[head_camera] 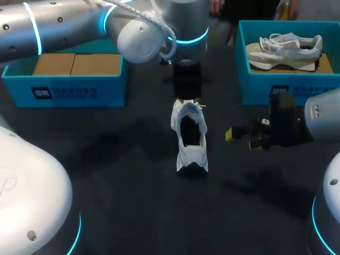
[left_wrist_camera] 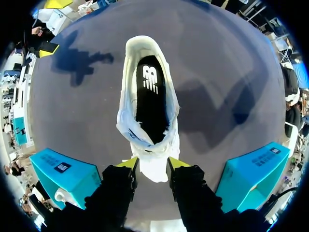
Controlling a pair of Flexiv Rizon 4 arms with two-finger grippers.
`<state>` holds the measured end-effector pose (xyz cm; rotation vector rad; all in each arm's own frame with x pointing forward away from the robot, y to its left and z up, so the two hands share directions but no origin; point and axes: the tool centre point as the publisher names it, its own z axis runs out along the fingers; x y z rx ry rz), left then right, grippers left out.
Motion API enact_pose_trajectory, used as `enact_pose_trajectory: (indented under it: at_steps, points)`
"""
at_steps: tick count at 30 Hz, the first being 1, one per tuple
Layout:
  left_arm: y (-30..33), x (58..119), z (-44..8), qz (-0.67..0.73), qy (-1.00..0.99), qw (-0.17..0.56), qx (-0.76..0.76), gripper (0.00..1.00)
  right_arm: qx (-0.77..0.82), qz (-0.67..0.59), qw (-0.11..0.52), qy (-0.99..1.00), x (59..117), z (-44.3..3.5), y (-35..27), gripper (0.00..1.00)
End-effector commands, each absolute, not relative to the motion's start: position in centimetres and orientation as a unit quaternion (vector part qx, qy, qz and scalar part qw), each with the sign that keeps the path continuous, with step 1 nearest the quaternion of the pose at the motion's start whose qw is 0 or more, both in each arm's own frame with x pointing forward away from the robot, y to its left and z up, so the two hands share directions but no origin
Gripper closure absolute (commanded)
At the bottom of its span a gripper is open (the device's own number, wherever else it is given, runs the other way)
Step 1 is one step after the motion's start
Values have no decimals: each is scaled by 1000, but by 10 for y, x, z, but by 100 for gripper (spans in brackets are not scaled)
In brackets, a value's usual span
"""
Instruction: Take the shoe out of the shoebox, open the shoe tongue, remove and reinsert the insole, then place the shoe into the shoebox
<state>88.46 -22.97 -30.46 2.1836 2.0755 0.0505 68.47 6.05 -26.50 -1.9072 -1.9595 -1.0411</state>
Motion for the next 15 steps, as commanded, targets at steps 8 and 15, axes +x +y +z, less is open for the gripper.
enact_pose_trajectory:
  at_steps: [8,15]
  points:
    - [-224,881,-301,14,686,71,724,71,-649,-354,107,-665,683,-265,61,0]
    - [-221,869,-307,6,682,62,729,72,-649,-354,107,-665,683,-265,61,0]
